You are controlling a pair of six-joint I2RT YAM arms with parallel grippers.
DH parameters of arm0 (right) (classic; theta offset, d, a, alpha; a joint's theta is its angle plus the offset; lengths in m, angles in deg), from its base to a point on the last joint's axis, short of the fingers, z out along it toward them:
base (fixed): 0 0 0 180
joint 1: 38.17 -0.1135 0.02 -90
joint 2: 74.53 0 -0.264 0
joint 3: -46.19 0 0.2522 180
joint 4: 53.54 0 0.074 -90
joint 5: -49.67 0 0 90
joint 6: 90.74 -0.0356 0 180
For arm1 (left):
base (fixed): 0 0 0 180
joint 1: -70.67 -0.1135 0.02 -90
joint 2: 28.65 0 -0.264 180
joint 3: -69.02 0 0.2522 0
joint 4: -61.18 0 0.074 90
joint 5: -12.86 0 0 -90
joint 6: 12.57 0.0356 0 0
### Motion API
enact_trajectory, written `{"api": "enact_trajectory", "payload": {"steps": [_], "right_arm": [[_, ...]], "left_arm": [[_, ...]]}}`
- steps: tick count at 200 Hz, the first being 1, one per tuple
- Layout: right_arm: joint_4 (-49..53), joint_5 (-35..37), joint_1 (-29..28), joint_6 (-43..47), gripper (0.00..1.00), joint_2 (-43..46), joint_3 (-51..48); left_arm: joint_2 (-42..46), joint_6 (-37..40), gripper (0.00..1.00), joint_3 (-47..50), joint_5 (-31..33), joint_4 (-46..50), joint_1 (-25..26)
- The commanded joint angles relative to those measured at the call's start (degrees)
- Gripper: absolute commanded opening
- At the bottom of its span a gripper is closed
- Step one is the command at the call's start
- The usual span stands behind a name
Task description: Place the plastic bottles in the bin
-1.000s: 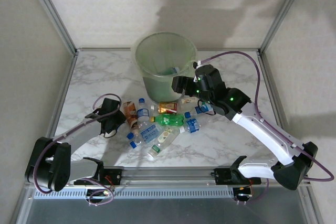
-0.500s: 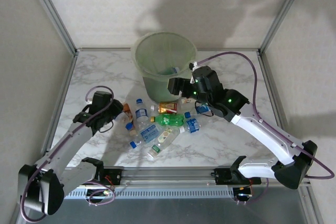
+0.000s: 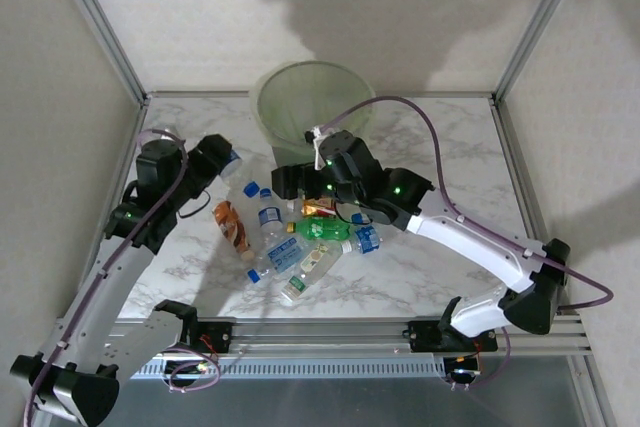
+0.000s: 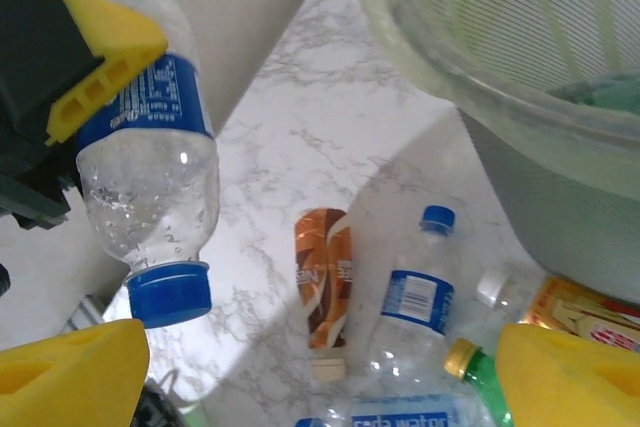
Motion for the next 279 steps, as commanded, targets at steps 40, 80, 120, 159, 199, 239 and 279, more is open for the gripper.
{"api": "enact_trajectory", "payload": {"steps": [40,80,120,159,199,239,279], "right_arm": [[-4.75,-12.94,-0.41,1.49,0.78,-3.83,4.05],[-6.58,-17.06,-0.56,1.59,0.70,-4.04,2.54],[-6.74,-15.81,-0.52,1.77,0.60,-5.56,3.92],[-6.89,-16.11,-0.53,2.21,0.55,-7.05,5.65],[-6.94,-15.24,-0.54,2.45,0.46,-8.04,7.17],[-6.91,-14.84,-0.53,2.65,0.30,-8.40,7.73],[-7.32,-13.73,-0.59,2.36,0.16,-7.37,7.46]], "left_arm": [[-2.14,-3.04,0.59,-4.27,-6.95,-8.42,-0.46],[-2.45,-4.25,0.60,-3.96,-8.70,-10.47,-0.45],[-2.44,-4.83,0.60,-3.37,-10.36,-12.95,-0.45],[-2.56,-5.22,0.60,-2.82,-12.51,-14.52,-0.52],[-2.05,-4.51,0.58,-1.49,-12.53,-15.16,-0.45],[-1.76,-4.09,0.58,-0.59,-12.64,-15.35,-0.45],[-2.17,-3.29,0.63,-1.04,-12.64,-15.48,-0.45]]}}
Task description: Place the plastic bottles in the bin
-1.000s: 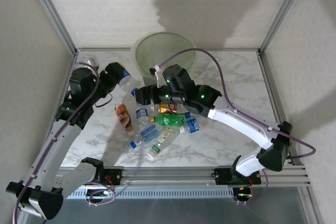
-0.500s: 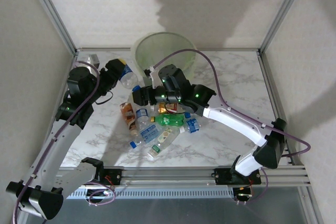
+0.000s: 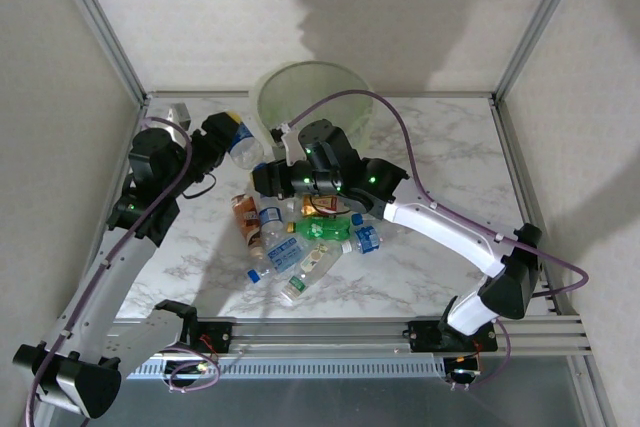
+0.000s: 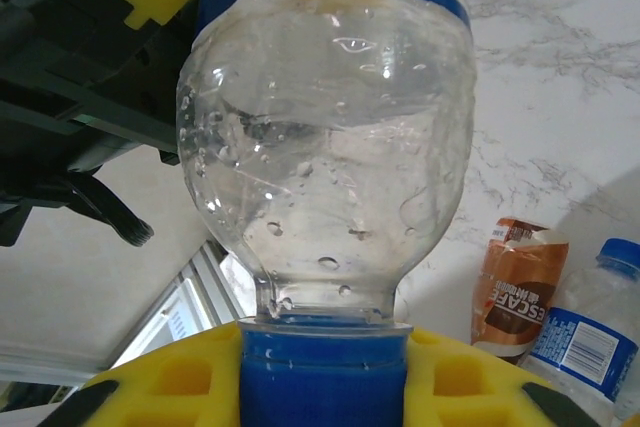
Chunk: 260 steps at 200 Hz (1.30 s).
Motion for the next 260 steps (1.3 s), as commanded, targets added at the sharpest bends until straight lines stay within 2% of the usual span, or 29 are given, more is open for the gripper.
{"api": "enact_trajectory", "payload": {"steps": [1,9,20,24,28,57,86,111,138,173,200,238,260], "right_arm": [[-1.21,2.12,-0.18,0.34,0.16,0.49,1.53],[-1.44,2.40,-0.23,0.36,0.15,0.84,1.44],[-1.34,2.92,-0.19,0.35,0.15,1.20,1.68],[-1.17,3.27,-0.15,0.35,0.15,1.29,1.84],[-0.90,3.72,-0.17,0.40,0.14,1.34,2.04],[3.94,10.92,0.73,0.24,0.14,1.38,6.53],[10.64,15.30,5.54,-2.87,0.14,0.01,12.49],[15.63,15.82,9.81,-4.69,0.14,-2.13,17.26],[17.94,13.48,13.45,-5.72,0.15,-4.93,20.39],[21.86,12.69,15.85,-7.54,0.14,-10.03,24.55],[24.44,12.80,16.45,-7.99,0.15,-13.07,27.38],[25.59,12.78,17.14,-7.74,0.25,-15.50,30.27],[26.52,12.73,17.72,-7.49,0.41,-16.96,32.72]], "left_arm": [[0.47,0.87,0.64,-0.01,-1.76,-1.76,-0.23],[0.08,1.41,0.69,-0.67,-1.67,-1.56,-0.23],[-0.30,2.13,0.85,-1.79,-1.13,-0.69,-0.23],[-0.39,2.62,0.97,-2.27,-0.79,-0.36,-0.23],[-0.51,3.04,0.99,-2.68,-0.53,-0.25,-0.23],[-0.55,7.55,0.99,-7.17,3.88,3.80,-0.23],[0.76,11.91,0.99,-10.08,7.49,6.45,-0.23],[1.82,14.67,0.99,-10.54,8.87,8.04,-0.23],[2.34,15.99,0.99,-9.84,13.62,11.55,-0.25],[2.74,13.22,0.96,-5.07,12.75,10.37,-0.23],[3.43,11.68,0.94,-2.04,14.78,11.31,-0.23],[3.36,10.75,0.91,0.83,15.98,13.19,-0.32],[3.66,10.35,0.90,2.01,16.17,13.60,-0.32]]}}
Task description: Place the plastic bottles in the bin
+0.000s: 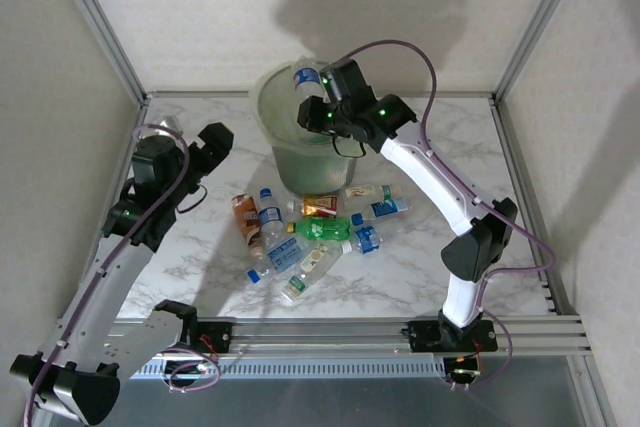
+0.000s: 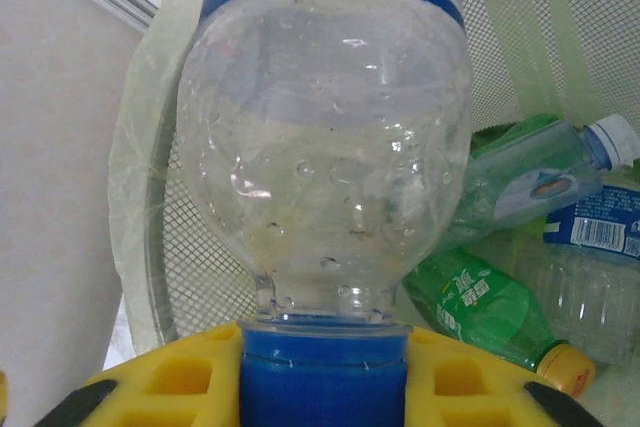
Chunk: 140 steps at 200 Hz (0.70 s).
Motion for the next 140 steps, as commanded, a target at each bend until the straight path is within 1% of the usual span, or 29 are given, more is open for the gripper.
{"api": "enact_trajectory", "payload": {"steps": [1,12,31,56,76,102,140], "right_arm": [[1.18,-0.36,1.07,0.00,0.41,-1.32,4.53],[1.73,-0.46,1.20,0.26,0.47,-2.07,6.27],[2.74,-0.13,1.28,0.78,0.53,-3.15,9.03],[3.81,0.41,1.38,1.17,0.56,-3.56,10.89],[3.36,1.13,1.29,1.77,0.58,-1.54,9.91],[0.24,4.21,1.28,2.91,0.64,5.59,1.68],[-2.81,12.56,1.37,3.03,0.73,19.30,-14.93]], "left_arm": [[1.41,-1.10,0.90,1.31,1.55,1.11,-0.23],[1.55,-1.20,0.90,1.70,1.59,1.21,-0.25],[1.52,-1.39,0.90,2.11,1.59,1.31,-0.24],[1.40,-1.60,0.90,2.58,1.60,1.51,-0.32],[1.27,-1.90,0.89,3.19,1.60,1.83,-0.37],[1.48,-2.21,0.88,4.79,1.85,2.52,-0.50],[1.90,-2.82,0.86,7.02,1.86,3.01,-0.99]]}}
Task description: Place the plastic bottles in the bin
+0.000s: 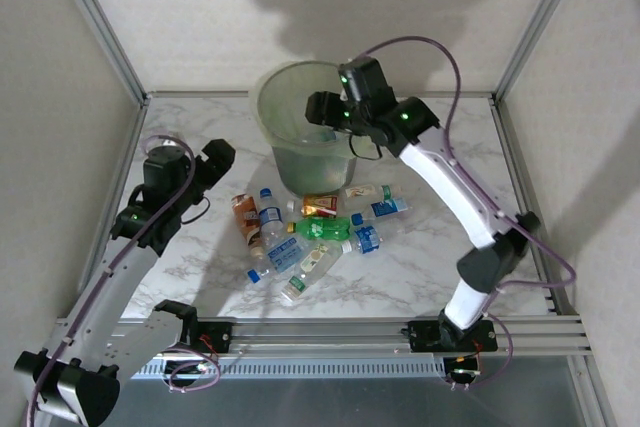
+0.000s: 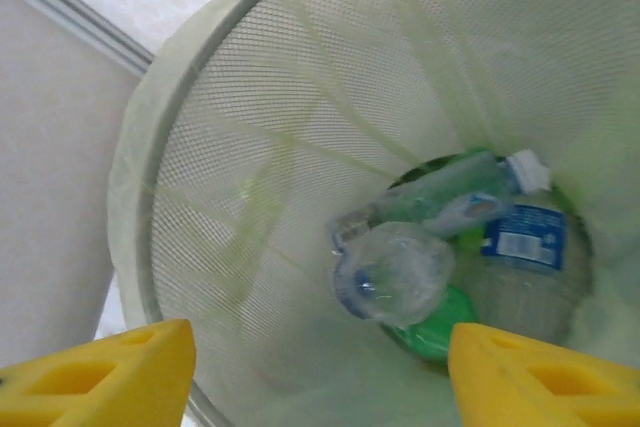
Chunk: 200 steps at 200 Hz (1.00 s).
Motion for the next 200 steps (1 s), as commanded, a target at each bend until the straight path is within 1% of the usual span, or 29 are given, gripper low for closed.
{"api": "enact_trajectory", "payload": {"steps": [1,37,40,51,55,64,92,116,152,200], "right_arm": [[-2.55,7.57,0.30,0.55,0.73,9.44,-7.24],[2.07,16.74,0.56,-6.45,0.81,19.69,-20.34],[2.51,17.31,2.00,-7.37,0.82,20.45,-21.61],[3.56,17.97,3.24,-10.31,0.84,22.83,-26.59],[3.86,17.71,3.68,-11.32,0.88,23.62,-28.46],[4.03,16.94,4.32,-13.69,0.89,25.21,-32.72],[2.22,12.61,4.87,-20.23,0.88,27.76,-44.42],[-1.61,7.83,4.87,-24.51,0.87,28.14,-52.11],[-4.75,4.44,4.87,-28.57,0.86,26.97,-58.23],[-8.20,0.99,4.87,-30.22,0.88,23.54,-61.01]], "left_arm": [[1.14,-0.75,0.86,1.17,1.14,1.26,-0.88],[0.54,-1.23,0.86,1.76,0.58,0.48,-1.02],[0.55,-1.35,0.86,1.80,0.49,0.28,-1.02],[0.40,-1.56,0.85,2.06,0.05,-0.27,-1.02],[0.33,-1.60,0.85,2.15,-0.07,-0.44,-1.07],[0.24,-1.71,0.85,2.31,-0.42,-0.78,-1.05],[0.40,-1.25,0.84,2.73,-1.05,-1.15,-1.03],[0.57,-1.05,0.84,3.04,-1.32,-1.15,-1.08],[0.68,-0.88,0.83,3.42,-1.59,-1.36,-1.04],[0.43,-1.15,0.83,4.49,-2.11,-2.39,-1.12]]}}
